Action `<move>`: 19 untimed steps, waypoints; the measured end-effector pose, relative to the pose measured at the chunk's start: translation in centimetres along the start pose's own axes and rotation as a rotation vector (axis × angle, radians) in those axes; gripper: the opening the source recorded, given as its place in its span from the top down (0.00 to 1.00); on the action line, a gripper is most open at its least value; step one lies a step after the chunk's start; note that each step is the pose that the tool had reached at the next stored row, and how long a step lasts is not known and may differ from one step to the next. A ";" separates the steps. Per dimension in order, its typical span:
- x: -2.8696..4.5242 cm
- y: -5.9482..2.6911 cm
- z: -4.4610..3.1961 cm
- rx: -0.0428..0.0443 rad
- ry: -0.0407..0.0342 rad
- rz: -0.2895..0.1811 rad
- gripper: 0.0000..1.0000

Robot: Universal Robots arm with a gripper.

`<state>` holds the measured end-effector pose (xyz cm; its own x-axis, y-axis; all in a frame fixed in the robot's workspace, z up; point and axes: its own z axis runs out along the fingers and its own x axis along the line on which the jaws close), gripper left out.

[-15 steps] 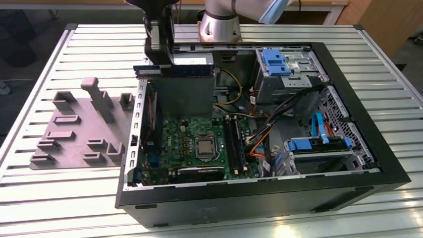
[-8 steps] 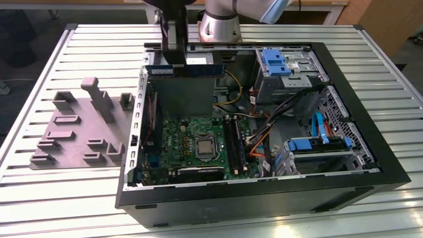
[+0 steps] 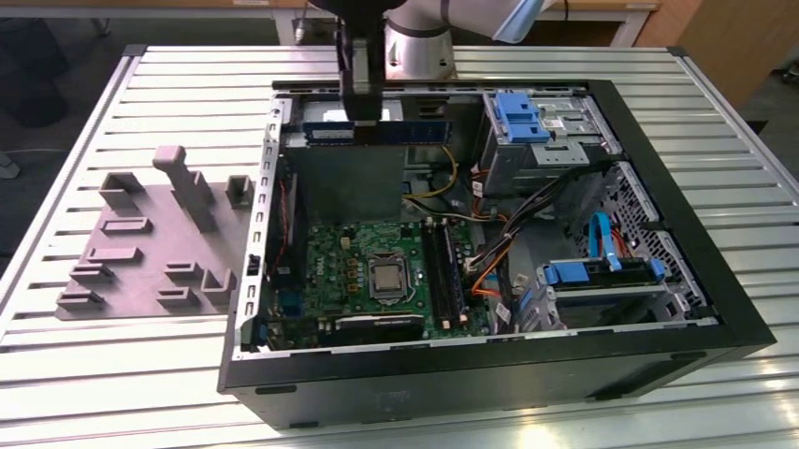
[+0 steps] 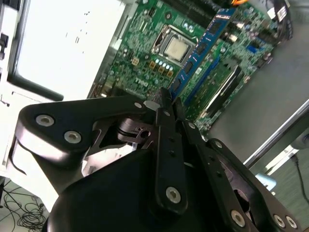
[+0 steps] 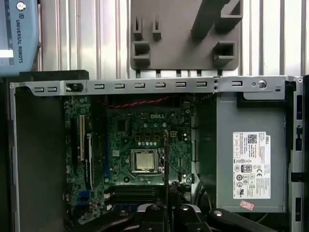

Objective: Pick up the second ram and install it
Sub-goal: 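Pick up the second ram and move it above second insertion slot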

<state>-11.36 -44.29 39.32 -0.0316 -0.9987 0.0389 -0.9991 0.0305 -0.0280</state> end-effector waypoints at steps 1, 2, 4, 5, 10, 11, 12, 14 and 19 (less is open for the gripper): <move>-0.01 -0.32 0.01 0.0000 0.0000 0.000 0.86; -0.02 -0.64 0.02 0.0000 -0.0001 0.000 0.86; -0.04 -1.30 0.04 0.0000 0.0000 0.000 0.86; -0.05 -1.61 0.04 0.0000 0.0000 0.000 0.86; -0.10 -3.19 0.09 0.0001 -0.0001 0.000 0.86; -0.11 -3.50 0.10 0.0001 0.0000 0.000 0.86; -0.12 -3.81 0.11 0.0000 -0.0001 0.000 0.86; -0.14 -4.44 0.12 0.0001 -0.0001 0.000 0.86; -0.19 -5.98 0.16 0.0000 -0.0001 0.000 0.86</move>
<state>-5.38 -44.29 39.31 -0.0315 -0.9987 0.0388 -0.9991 0.0305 -0.0281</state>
